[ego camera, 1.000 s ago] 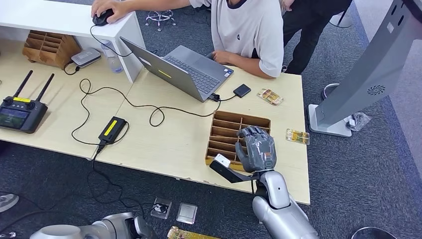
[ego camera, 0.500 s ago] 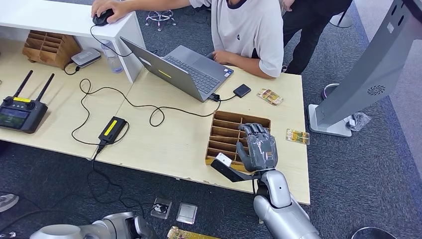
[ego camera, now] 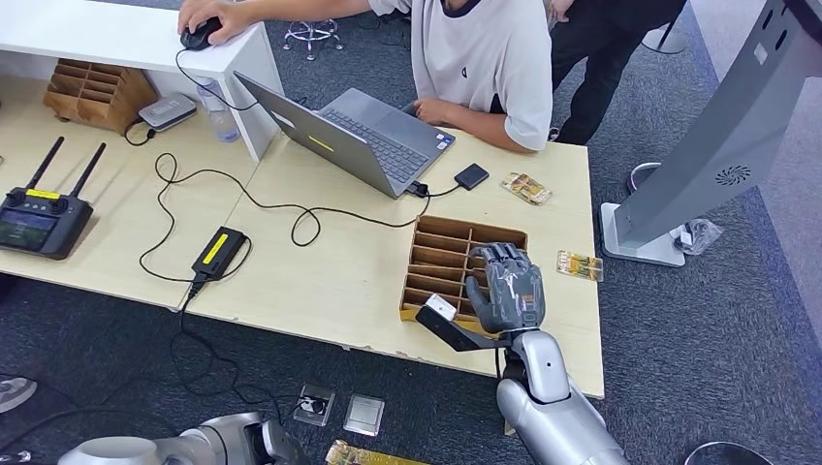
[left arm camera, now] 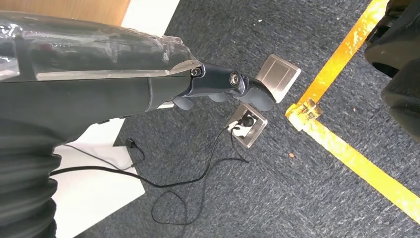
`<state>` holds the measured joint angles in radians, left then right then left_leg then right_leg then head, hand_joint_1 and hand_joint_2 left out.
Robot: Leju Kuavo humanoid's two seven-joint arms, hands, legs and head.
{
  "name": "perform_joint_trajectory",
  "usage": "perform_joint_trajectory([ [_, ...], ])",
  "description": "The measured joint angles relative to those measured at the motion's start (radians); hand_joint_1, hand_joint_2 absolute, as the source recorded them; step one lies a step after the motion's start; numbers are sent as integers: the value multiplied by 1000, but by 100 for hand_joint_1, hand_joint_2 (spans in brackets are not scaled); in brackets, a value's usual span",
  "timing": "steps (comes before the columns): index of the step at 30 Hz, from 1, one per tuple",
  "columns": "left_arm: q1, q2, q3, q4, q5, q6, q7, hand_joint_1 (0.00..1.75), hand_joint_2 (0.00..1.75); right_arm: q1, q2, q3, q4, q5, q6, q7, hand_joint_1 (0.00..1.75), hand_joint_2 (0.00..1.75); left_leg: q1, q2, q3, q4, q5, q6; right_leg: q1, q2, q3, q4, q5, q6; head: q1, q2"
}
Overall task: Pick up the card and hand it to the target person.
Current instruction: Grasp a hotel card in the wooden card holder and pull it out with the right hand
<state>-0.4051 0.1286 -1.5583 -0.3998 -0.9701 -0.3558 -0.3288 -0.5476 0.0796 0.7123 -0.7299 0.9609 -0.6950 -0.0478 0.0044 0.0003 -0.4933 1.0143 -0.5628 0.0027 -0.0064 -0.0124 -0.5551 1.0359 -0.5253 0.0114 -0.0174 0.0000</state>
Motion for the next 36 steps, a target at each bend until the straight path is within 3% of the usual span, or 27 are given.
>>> perform_joint_trajectory([
  [24, -16, 0, 0, -10, -53, 4, -39, 0, 175, -3, -30, 3, 16, 3, 0, 33, 86, 175, 0, 0, 0, 0, 0, 0, 0, 0, 0, 0, 0, 0, 0, 0],
  [25, -16, 0, 0, -10, -53, 4, -39, 0, 175, -3, -31, 3, 16, 3, 0, 33, 90, 175, 0, 0, 0, 0, 0, 0, 0, 0, 0, 0, 0, 0, 0, 0],
  [29, -16, 0, 0, -10, -53, 6, -40, 0, 175, -3, -34, 3, 17, 1, 0, 33, 154, 175, 0, 0, 0, 0, 0, 0, 0, 0, 0, 0, 0, 0, 0, 0],
  [31, -16, 0, 0, -10, -53, 6, -41, 0, 175, -3, -34, 3, 17, 0, 0, 33, 168, 175, 0, 0, 0, 0, 0, 0, 0, 0, 0, 0, 0, 0, 0, 0],
  [36, -16, 0, 0, -10, -53, 6, -48, 0, 175, -5, -34, 3, 17, -1, 0, 31, 175, 175, 0, 0, 0, 0, 0, 0, 0, 0, 0, 0, 0, 0, 0, 0],
])
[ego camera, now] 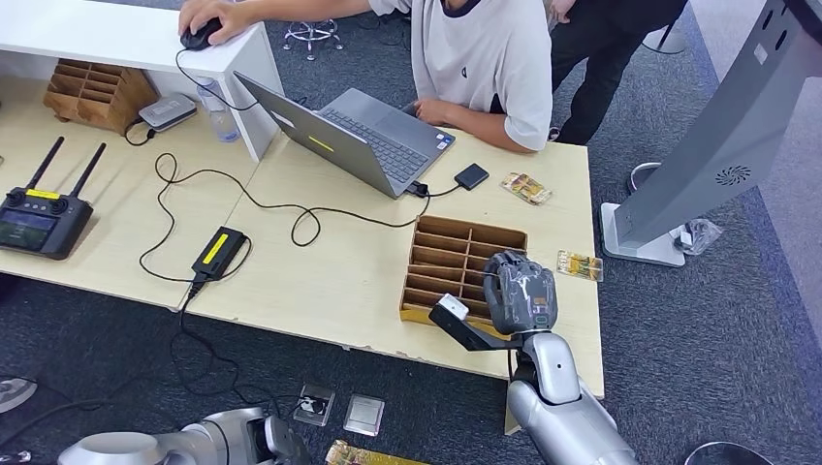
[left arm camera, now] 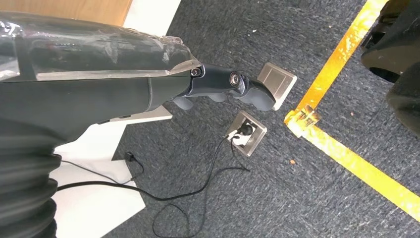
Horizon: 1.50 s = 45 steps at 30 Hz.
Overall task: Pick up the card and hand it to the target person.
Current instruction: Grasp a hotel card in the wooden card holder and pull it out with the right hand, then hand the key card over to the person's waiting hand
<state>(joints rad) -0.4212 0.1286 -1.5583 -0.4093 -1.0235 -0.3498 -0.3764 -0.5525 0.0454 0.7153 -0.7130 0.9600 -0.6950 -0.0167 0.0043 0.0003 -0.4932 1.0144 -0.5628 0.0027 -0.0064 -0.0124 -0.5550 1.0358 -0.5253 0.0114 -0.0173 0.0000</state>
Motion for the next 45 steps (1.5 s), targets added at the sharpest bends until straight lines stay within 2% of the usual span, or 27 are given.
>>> perform_joint_trajectory([
  [8, -1, 0, 0, 0, -5, 0, -8, 0, 175, -3, 0, 0, 0, 1, 0, -8, 175, 175, 0, 0, 0, 0, 0, 0, 0, 0, 0, 0, 0, 0, 0, 0],
  [14, -2, 0, 0, 0, -14, 3, -16, 0, 175, 12, 0, -14, -22, 53, -1, -33, 175, 175, 0, 0, 0, 0, 0, 0, 0, 0, 0, 0, 0, 0, 0, 0],
  [20, -2, 0, 0, 0, -14, 7, -16, 0, 175, 65, 11, -93, -132, 110, -2, -135, 175, 175, 0, 0, 0, 0, 0, 0, 0, 0, 0, 0, 0, 0, 0, 0],
  [30, -2, 2, 0, 0, -17, 18, -19, 0, 175, 150, 84, -278, -362, 87, -3, -301, 175, 175, 0, 0, 0, 0, 0, 0, 0, 0, 0, 0, 0, 0, 0, 0],
  [37, -4, 5, 0, 0, -49, 26, -29, 0, 175, 183, 99, -353, -450, 85, -3, -302, 175, 175, 0, 0, 0, 0, 0, 0, 0, 0, 0, 0, 0, 0, 0, 0],
  [43, -7, 6, 0, 0, -59, 30, -24, 0, 175, 191, 100, -375, -470, 74, -2, -289, 175, 175, 0, 0, 0, 0, 0, 0, 0, 0, 0, 0, 0, 0, 0, 0],
  [44, -7, 6, 0, 0, -59, 32, -23, 0, 175, 191, 101, -376, -470, 74, -2, -289, 160, 175, 0, 0, 0, 0, 0, 0, 0, 0, 0, 0, 0, 0, 0, 0],
  [45, -7, 7, 0, 0, -60, 34, -22, 0, 175, 191, 102, -377, -470, 75, -2, -290, 131, 175, 0, 0, 0, 0, 0, 0, 0, 0, 0, 0, 0, 0, 0, 0],
])
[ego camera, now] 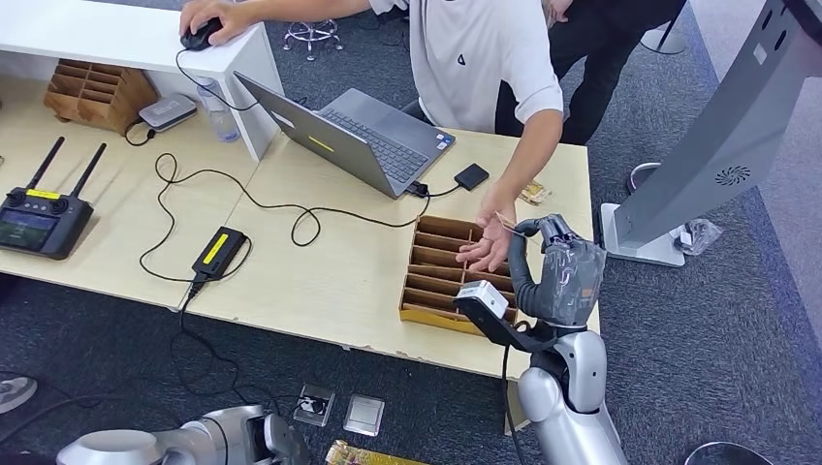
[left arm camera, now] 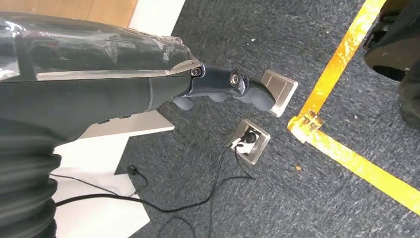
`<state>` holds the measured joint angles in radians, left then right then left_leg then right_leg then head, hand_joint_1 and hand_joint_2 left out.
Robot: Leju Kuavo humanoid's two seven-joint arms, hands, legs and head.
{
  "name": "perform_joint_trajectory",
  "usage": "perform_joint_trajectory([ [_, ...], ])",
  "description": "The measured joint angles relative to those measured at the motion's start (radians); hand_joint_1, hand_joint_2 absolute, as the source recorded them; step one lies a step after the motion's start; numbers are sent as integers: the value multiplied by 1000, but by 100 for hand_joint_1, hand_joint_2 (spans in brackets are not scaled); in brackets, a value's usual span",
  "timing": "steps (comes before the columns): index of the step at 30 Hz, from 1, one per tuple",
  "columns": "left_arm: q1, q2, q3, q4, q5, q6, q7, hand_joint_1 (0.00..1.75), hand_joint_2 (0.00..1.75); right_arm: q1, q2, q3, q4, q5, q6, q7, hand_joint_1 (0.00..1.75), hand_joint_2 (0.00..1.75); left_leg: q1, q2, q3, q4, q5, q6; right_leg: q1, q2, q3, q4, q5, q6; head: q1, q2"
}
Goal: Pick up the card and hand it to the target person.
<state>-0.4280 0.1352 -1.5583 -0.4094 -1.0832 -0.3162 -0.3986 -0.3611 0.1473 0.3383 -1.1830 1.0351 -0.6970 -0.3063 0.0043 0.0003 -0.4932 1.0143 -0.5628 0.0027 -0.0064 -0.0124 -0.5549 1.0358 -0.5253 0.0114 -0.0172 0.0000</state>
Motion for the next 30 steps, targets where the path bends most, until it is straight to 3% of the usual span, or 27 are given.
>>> perform_joint_trajectory([
  [2, 0, 1, 0, 0, 0, 4, 0, 0, 175, 0, 4, -1, 1, 5, 0, -2, 79, 175, 0, 0, 0, 0, 0, 0, 0, 0, 0, 0, 0, 0, 0, 0],
  [3, 0, 1, 0, -1, 0, 5, 0, 0, 175, 0, 6, -2, 3, 7, 0, -2, 83, 175, 0, 0, 0, 0, 0, 0, 0, 0, 0, 0, 0, 0, 0, 0],
  [6, 0, 4, 0, -5, 0, 10, 0, 0, 175, 0, 10, -1, 8, -1, 0, 20, 135, 175, 0, 0, 0, 0, 0, 0, 0, 0, 0, 0, 0, 0, 0, 0],
  [8, 1, 7, 0, -7, 1, 16, 0, 0, 175, -1, 10, 4, 10, -12, 0, 39, 134, 175, 0, 0, 0, 0, 0, 0, 0, 0, 0, 0, 0, 0, 0, 0],
  [15, 3, 21, 0, -20, 6, 16, 20, 0, 175, -3, 11, 31, 33, -4, 2, 39, 171, 175, 0, 0, -1, 0, 0, 0, 0, 0, 0, 0, 0, 0, 0, 0],
  [26, 32, 46, 0, -33, 39, 11, 40, 0, 175, -2, 17, 55, 56, -9, 2, 48, 175, 175, 0, 0, -1, 0, 0, 0, 0, 0, 0, 0, 0, 0, 0, 0],
  [28, 36, 48, 0, -33, 43, 11, 43, 0, 175, -2, 17, 56, 59, -13, 2, 48, 169, 175, 0, 0, -1, 0, 0, 0, 0, 0, 0, 0, 0, 0, 0, 0],
  [29, 38, 48, 0, -33, 46, 11, 44, 0, 175, -2, 17, 57, 61, -18, 2, 48, 131, 175, 0, 0, -1, 0, 0, 0, 0, 0, 0, 0, 0, 0, 0, 0],
  [30, 38, 49, 0, -33, 49, 11, 44, 0, 175, -2, 17, 58, 62, -21, 2, 48, 117, 175, 0, 0, -1, 0, 0, 0, 0, 0, 0, 0, 0, 0, 0, 0],
])
